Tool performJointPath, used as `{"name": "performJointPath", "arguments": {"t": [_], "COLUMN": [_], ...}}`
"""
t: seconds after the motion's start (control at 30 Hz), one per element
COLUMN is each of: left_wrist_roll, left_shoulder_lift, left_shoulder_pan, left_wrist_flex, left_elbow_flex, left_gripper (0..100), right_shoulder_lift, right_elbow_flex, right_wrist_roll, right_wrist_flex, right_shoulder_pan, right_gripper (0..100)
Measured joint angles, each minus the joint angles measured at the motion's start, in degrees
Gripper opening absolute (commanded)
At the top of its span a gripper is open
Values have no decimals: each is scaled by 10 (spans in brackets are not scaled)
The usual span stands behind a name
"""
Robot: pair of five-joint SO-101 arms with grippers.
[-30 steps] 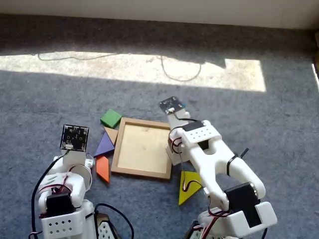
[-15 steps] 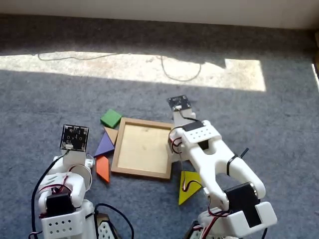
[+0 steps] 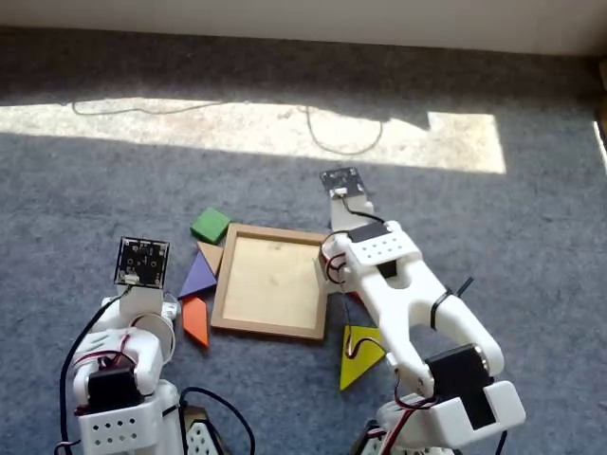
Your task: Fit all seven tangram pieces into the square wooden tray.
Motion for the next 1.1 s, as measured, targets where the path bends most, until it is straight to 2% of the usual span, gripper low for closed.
{"name": "performJointPath", "arguments": {"t": [0.5,0.77,1.1], "left_wrist_roll": [0,0,0], "left_shoulder_lift": [0,0,0], "left_shoulder_pan": [0,0,0], "left_wrist_flex": [0,0,0], "left_elbow_flex": [0,0,0], "left_gripper": [137,137,137], "right_shoulder_lift": [47,58,22], "right_elbow_flex": [-19,-33,-39], "right_wrist_roll": [-3,-2,-2], "right_wrist_flex": [-5,-4,-5], "right_shoulder_pan": [0,2,35], "right_gripper": [348,148,139]}}
